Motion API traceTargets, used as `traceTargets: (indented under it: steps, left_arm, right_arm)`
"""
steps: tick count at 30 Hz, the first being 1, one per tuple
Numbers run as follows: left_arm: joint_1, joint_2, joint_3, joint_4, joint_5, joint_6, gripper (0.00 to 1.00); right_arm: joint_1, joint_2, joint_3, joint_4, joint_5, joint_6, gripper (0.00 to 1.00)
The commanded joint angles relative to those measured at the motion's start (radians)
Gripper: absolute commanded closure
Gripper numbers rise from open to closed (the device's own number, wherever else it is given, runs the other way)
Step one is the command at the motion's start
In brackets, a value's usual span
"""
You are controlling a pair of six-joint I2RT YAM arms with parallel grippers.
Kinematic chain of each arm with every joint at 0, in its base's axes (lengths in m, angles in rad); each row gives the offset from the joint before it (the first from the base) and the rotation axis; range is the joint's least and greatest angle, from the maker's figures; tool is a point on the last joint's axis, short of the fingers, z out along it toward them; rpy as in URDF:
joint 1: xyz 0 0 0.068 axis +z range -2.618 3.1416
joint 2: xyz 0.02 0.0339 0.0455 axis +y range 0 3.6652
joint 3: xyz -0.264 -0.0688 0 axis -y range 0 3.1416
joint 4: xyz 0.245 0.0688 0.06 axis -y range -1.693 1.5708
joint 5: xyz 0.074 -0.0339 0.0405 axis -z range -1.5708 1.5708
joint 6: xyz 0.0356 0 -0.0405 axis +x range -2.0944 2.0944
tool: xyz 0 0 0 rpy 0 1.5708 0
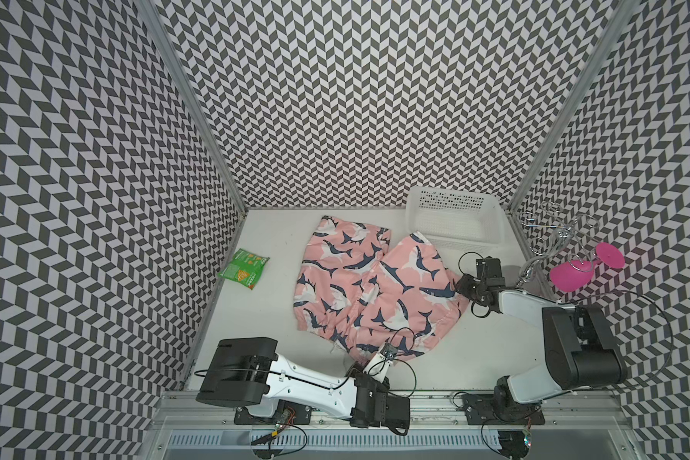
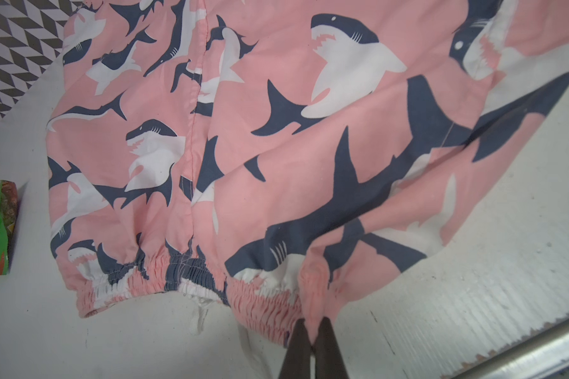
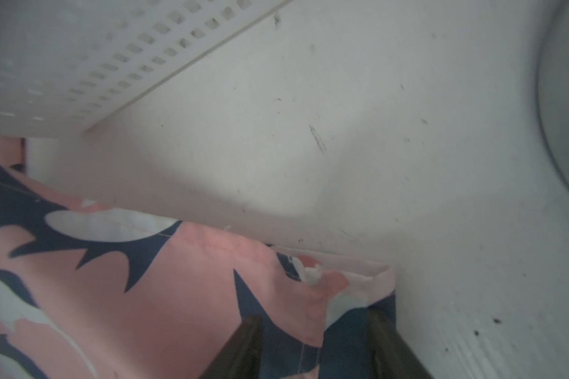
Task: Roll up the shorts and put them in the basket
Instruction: Fold the shorts at the center of the board.
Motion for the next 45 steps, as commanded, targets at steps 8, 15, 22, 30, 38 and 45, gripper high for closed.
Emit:
traceTargets:
  steps: [8,15,22,30,38,45]
  left_arm:
    - [-0.007,-0.016,0.007,0.036,-0.012,0.015,1.00]
    - [0.005,-0.115,0.009,-0.023,-0.071,-0.030,1.00]
    - [0.010,-0.327,-0.052,0.080,-0.068,0.070,1.00]
    - [-0.003,-0.257,-0.075,0.112,-0.028,0.068,1.00]
    - [-0.037,-0.108,-0.026,0.051,-0.046,0.022,1.00]
    - [-0.038,-0.129,-0.050,0.072,-0.041,-0.009,1.00]
  right_arm:
    - [0.004,0.044,0.020,0.026,-0.012,-0.040,1.00]
    - [0.008,-0.236,0.007,0.035,-0.049,-0.041,1.00]
    - [0.008,-0.325,0.001,0.035,-0.004,-0.035,0.58]
    - [0.008,-0.078,0.075,-0.055,0.058,-0.062,0.31]
    - [0.010,0.099,0.142,-0.082,0.121,-0.090,0.30]
    - [0.043,0.214,0.195,-0.122,0.168,-0.077,0.46]
